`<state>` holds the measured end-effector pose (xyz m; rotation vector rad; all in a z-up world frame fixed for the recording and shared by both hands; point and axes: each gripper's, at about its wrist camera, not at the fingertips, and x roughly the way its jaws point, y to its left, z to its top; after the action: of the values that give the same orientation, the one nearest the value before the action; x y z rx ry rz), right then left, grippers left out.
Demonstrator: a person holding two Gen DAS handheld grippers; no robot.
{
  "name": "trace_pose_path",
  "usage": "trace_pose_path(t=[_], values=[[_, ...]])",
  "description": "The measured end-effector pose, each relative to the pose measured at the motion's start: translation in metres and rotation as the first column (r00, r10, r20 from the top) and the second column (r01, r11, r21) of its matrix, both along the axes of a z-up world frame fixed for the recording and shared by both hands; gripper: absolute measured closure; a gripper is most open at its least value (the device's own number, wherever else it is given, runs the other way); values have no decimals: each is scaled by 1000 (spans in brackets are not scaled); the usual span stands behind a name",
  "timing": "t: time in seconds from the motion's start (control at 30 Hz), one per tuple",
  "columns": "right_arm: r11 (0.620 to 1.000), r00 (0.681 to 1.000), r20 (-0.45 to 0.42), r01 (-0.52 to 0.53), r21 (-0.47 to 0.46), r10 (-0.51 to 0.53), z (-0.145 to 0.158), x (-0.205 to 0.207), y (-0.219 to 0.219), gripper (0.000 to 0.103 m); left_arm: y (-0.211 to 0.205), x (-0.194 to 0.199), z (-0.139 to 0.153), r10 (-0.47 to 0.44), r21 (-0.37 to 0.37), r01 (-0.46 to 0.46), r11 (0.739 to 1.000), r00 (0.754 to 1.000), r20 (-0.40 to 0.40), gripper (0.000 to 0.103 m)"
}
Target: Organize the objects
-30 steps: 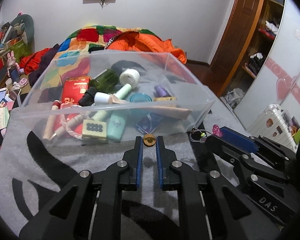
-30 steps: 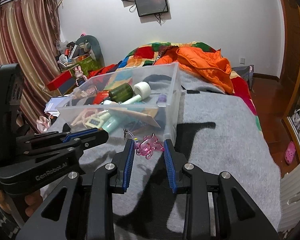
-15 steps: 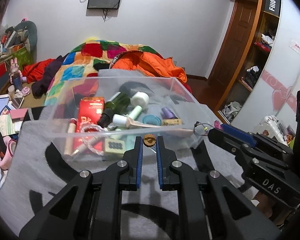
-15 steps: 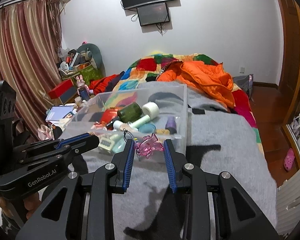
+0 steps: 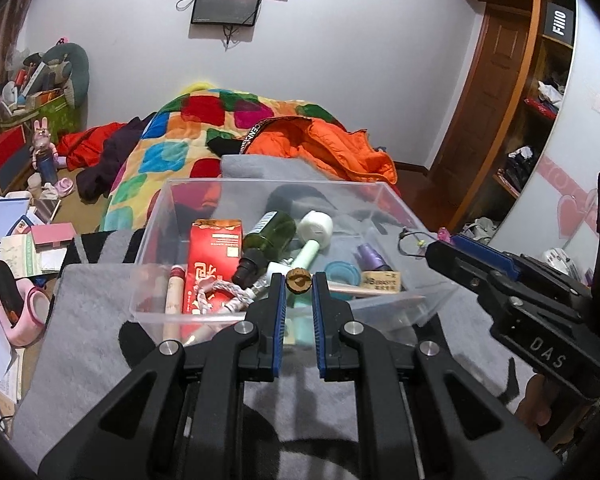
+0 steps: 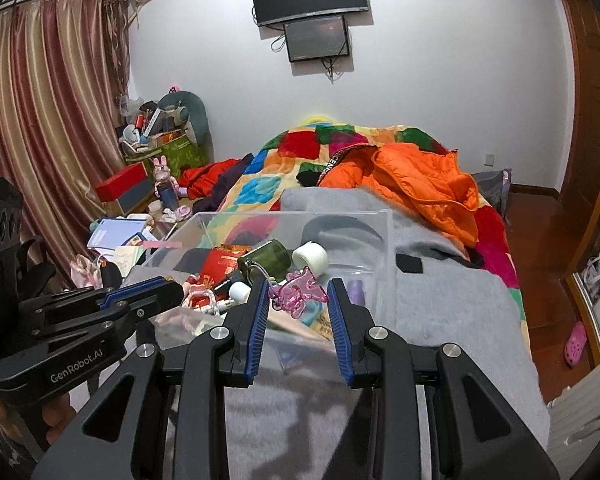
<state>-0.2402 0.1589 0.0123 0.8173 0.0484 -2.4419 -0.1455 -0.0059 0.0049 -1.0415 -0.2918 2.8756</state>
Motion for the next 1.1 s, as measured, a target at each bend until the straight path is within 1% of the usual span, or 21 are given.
trace_pose_path(t=[0.23,0.33,0.43,0.63,0.73,0.77,0.83,0.87,0.9,0.93,1.0,1.03,1.1], values=[[1000,999,48,3,27,-5,-19,-20,-17,76,-1,-17,-15,-10,-9,10,1000,999,41,91],[999,996,84,21,26,-23,-26,-28,-17,75,0,-18,-17,-12,-10,12,1000,999,38,91],[1000,992,125,6,10,-7,-32,-33,-14,72,2,-18,-17,-19,-15,20,1000,999,40,91],[1000,995,103,-17,16,16,-26,-23,-12,70,-1,-13,-13,-16,-3,16,1000,999,34,91],[999,996,80,-29,27,27,-20,-13,-11,70,-3,-7,-8,-10,-12,11,1000,1000,19,91],[999,997,71,-34,27,32,-17,-9,-11,69,-3,-6,-7,-9,-15,10,1000,1000,15,91],[999,997,61,-40,25,39,-14,-3,-9,62,-3,0,-3,-9,-21,9,1000,1000,6,91],[999,998,53,-37,22,36,-11,1,-7,53,-4,2,-2,-7,-23,8,1000,1000,5,86],[999,998,47,-32,18,31,-10,4,-5,45,-4,4,-1,-6,-25,6,1000,1000,4,79],[1000,999,35,-26,12,25,-7,7,-3,43,-5,8,1,-5,-28,5,1000,1000,-3,75],[1000,1000,15,-14,7,14,-3,13,1,36,-6,14,3,-1,-40,0,999,1000,-14,61],[1000,1000,5,-6,7,6,-1,16,3,35,-5,19,5,1,-53,-2,999,1000,-22,57],[1000,1000,-11,11,8,-10,3,20,7,27,-4,27,9,2,-74,-5,997,999,-38,43]])
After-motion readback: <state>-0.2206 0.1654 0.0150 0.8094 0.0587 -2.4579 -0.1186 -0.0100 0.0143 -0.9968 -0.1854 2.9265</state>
